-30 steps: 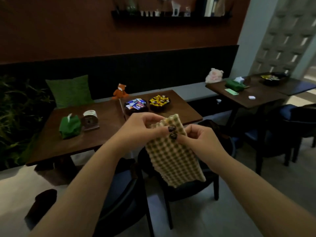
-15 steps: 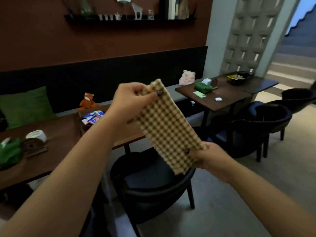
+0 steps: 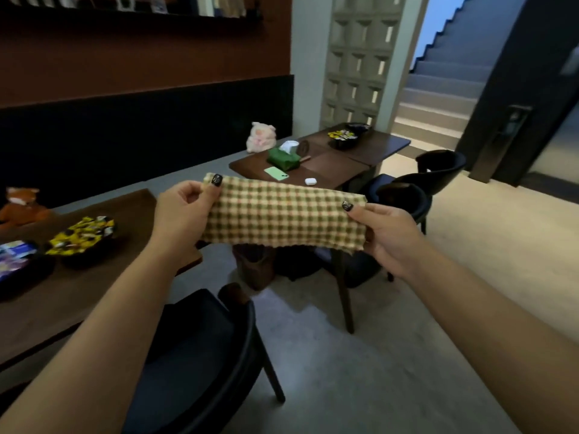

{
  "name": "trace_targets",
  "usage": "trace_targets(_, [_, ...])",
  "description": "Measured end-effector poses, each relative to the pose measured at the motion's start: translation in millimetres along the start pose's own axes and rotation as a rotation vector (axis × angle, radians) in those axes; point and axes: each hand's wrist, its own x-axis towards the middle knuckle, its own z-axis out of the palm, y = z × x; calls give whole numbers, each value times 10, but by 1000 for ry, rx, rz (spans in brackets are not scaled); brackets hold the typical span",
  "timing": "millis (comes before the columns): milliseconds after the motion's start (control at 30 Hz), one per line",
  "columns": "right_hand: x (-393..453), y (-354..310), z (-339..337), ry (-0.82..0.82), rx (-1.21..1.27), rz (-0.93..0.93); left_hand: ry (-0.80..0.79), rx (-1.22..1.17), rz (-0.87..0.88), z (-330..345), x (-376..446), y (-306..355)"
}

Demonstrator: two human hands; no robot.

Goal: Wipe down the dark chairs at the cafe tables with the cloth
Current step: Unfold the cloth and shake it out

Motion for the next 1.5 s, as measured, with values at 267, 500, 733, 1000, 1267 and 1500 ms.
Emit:
trace_targets(267, [1097, -303, -691, 118, -73, -20, -151, -74, 15, 1284, 1177, 47])
trace_targets(500, [1971, -576, -1271, 177, -27, -71, -304, -133, 15, 2397, 1996, 151])
trace_targets(733, [2700, -760, -2171, 351, 76, 29, -425, -148, 8, 3725, 2379, 252])
trace_targets(1000, [3643, -1202, -3817, 379, 45, -4, -379, -170, -76, 5667, 2691, 345])
trace_targets(1267, [4612, -2086, -5344, 307, 35, 130, -255, -169, -8, 7537, 2949, 795])
trace_targets(1500, [5836, -2230, -6016, 394, 15, 274, -189, -120, 35, 8669, 3538, 820])
